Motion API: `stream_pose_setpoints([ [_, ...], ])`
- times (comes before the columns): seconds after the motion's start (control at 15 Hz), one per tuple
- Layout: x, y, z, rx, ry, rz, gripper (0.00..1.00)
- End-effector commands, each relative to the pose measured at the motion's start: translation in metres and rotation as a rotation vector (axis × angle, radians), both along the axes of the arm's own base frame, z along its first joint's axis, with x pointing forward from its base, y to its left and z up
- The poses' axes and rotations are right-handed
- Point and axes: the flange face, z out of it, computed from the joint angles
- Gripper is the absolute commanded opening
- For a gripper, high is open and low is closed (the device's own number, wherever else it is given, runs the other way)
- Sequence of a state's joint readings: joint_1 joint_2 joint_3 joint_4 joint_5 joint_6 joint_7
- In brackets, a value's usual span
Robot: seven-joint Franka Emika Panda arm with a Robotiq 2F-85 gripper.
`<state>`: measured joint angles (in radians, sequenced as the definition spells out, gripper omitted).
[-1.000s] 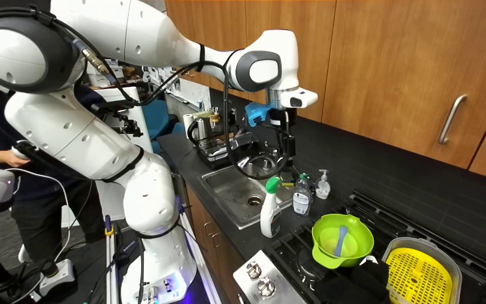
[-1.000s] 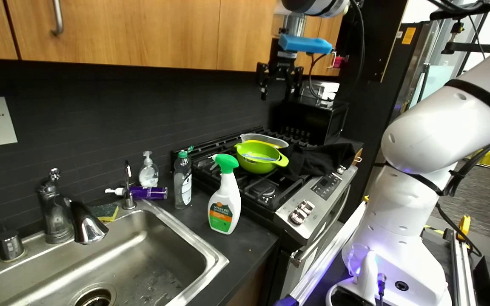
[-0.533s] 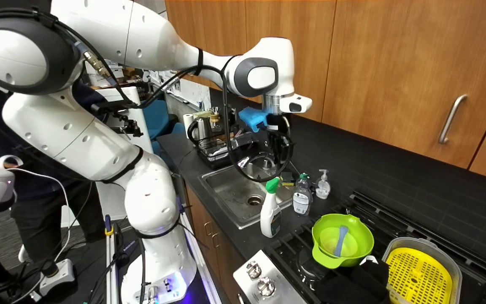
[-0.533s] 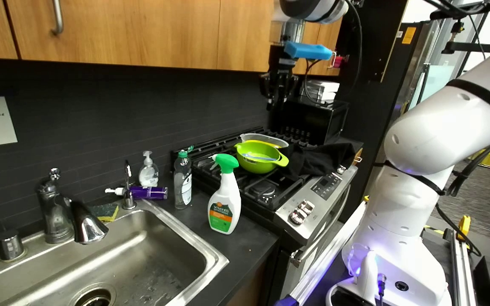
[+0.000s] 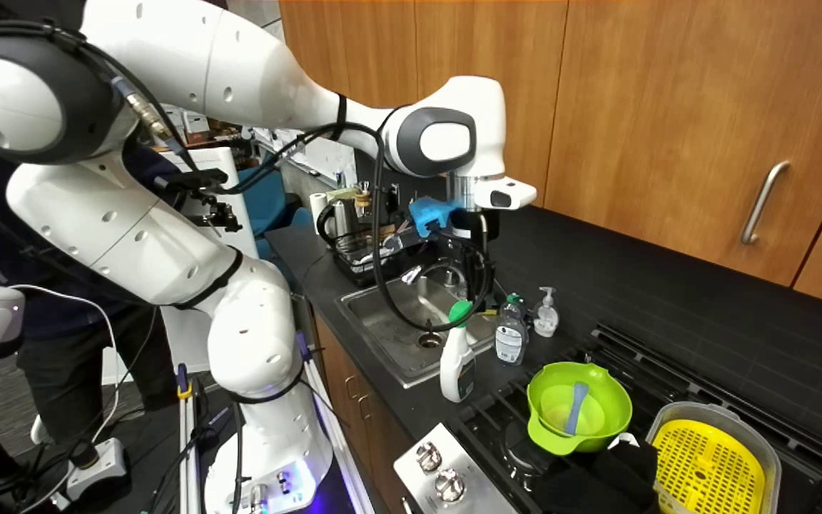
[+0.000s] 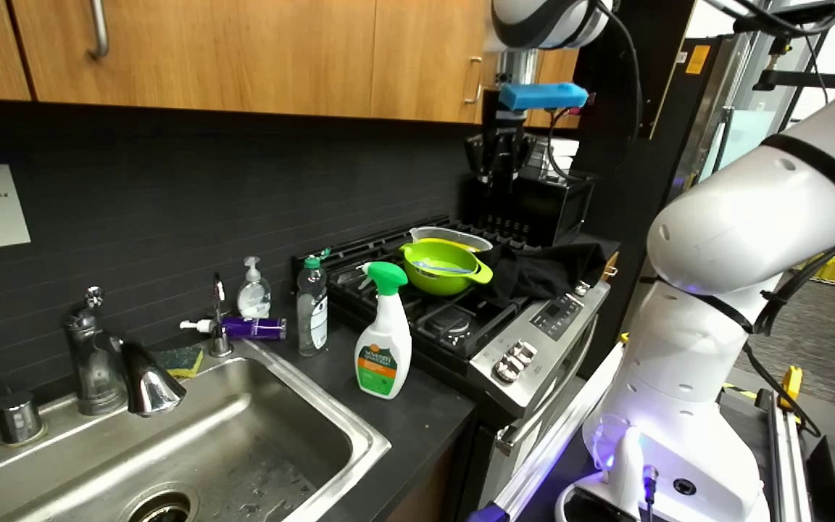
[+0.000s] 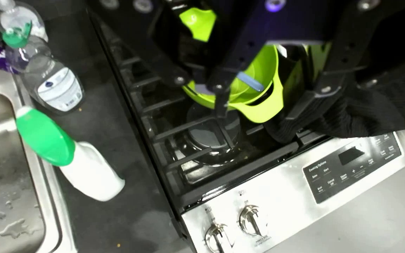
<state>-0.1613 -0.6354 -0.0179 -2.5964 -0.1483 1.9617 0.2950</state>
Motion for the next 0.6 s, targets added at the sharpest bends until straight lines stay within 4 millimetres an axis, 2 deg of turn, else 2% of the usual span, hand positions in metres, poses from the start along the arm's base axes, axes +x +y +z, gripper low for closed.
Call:
stream_pose_setpoints([
  [0.0, -0.060, -0.028, 0.034, 0.079, -0.163, -0.077, 0.77],
  [0.07, -0.076, -0.038, 0.047, 0.103, -0.209, -0.089, 0.84],
  [0.13, -0.083, -0.047, 0.059, 0.122, -0.226, -0.080, 0.90],
  [0.2, -0.082, -0.051, 0.069, 0.127, -0.238, -0.068, 0.78],
  [0.27, -0.080, -0.046, 0.077, 0.134, -0.244, -0.019, 0.53],
  [0.4, -0.072, -0.024, 0.083, 0.134, -0.234, 0.091, 0.52],
  [0.53, -0.061, 0.000, 0.081, 0.162, -0.216, 0.203, 0.38],
])
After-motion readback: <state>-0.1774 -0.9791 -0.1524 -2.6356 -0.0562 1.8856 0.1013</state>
